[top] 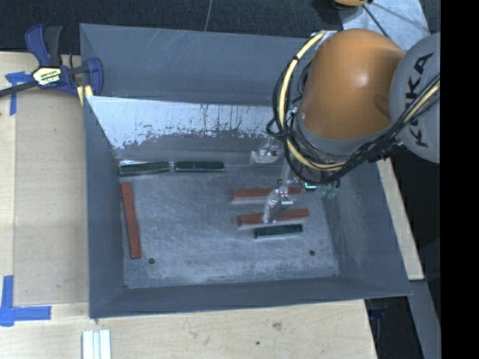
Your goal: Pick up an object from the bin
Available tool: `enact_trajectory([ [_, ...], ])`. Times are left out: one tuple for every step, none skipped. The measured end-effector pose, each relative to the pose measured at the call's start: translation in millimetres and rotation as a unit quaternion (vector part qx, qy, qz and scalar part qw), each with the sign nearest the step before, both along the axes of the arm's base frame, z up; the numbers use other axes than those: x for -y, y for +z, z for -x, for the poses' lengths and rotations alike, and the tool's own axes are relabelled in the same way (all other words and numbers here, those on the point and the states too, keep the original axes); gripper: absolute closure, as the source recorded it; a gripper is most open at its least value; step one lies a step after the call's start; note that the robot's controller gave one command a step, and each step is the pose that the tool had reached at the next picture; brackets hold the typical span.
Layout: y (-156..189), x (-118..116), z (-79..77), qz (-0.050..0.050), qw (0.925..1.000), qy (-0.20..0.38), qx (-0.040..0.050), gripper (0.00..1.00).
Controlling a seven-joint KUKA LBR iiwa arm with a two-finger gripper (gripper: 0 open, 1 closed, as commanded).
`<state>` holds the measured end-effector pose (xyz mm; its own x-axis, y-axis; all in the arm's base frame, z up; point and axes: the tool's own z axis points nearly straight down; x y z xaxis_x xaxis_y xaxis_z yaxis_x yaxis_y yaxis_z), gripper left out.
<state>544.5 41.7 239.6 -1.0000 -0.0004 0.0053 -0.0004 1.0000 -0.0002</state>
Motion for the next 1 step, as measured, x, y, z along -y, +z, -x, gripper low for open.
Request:
enact_trajectory([
  [4.5,0.2,-1.5,0.0,1.0,-0.001,0.0044,0.0],
])
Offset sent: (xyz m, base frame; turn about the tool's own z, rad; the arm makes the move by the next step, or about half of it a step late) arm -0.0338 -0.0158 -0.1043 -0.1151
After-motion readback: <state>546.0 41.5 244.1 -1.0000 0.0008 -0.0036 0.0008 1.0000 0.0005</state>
